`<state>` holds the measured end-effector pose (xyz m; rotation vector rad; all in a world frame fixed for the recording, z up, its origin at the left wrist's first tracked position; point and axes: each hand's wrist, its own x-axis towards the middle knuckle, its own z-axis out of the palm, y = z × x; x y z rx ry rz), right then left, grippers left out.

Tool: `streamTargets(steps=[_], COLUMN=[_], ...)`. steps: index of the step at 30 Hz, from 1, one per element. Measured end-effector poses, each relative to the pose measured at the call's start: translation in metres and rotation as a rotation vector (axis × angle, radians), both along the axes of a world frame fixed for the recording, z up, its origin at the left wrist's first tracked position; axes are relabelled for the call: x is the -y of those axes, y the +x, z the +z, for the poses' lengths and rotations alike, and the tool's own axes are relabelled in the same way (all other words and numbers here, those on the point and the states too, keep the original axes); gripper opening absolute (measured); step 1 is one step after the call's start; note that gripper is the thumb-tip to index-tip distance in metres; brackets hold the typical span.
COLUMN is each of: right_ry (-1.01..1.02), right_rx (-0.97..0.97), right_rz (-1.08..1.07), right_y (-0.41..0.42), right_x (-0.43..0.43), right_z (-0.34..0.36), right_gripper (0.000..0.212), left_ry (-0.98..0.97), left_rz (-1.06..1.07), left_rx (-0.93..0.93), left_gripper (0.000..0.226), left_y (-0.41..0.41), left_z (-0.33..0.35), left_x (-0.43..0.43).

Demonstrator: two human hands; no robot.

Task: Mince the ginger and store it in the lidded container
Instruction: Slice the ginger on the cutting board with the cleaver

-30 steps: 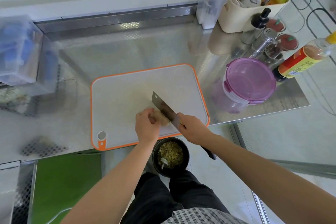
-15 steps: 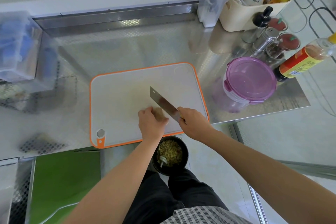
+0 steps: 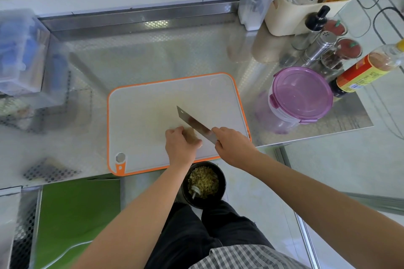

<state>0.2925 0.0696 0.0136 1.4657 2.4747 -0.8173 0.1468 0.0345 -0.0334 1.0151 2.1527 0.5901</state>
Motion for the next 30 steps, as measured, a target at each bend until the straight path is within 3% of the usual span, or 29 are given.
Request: streamTargets(steps=[9,12,15,17,21,24,27,30], right_ry=[-0.041,-0.042,-0.053,-0.063,-0.124,-0.120,-0.068,-0.012], right_rx=[0.061,0.038,-0.078,-0.124,-0.103,-0.108,-0.126,-0.109], right_rz=[-0.015,-0.058,-0.146,-0.181,-0.153,-0.151,-0.153,-0.118], right_y=[-0.014,-0.019,-0.015,-0.011,-0.006,-0.004,-0.003,0.003], right_x=[-0.006,-0.002,-0.004,-0.009,-0.014,-0.014,-0.013,-0.012], right_z=[-0.009,-0.022,-0.027,-0.027,-0.026,-0.025,-0.019,-0.010], right_gripper=[0.016,0.004,0.003,0.002,0.013,0.017,0.035,0.031], left_ry=[0.025,0.013,0.054,0.076,0.143,0.177,0.196,0.191], left_rz=[0.001,-0.011,-0.087,-0.130,-0.211,-0.180,-0.206,-0.201], left_rx=[0.026,0.015,0.029,-0.005,-0.210,-0.203,-0.204,-0.225], left_gripper=[0.022,0.018,0.064,0.073,0.038,0.027,0.020,0.016], left_y=[0.001,0.001,-0.002,-0.004,-0.007,-0.005,-0.003,-0.005], left_z=[-0.001,0.000,-0.004,-0.004,-0.003,-0.005,-0.005,-0.005], left_x=[-0.001,0.000,0.002,0.004,0.009,0.015,0.019,0.017])
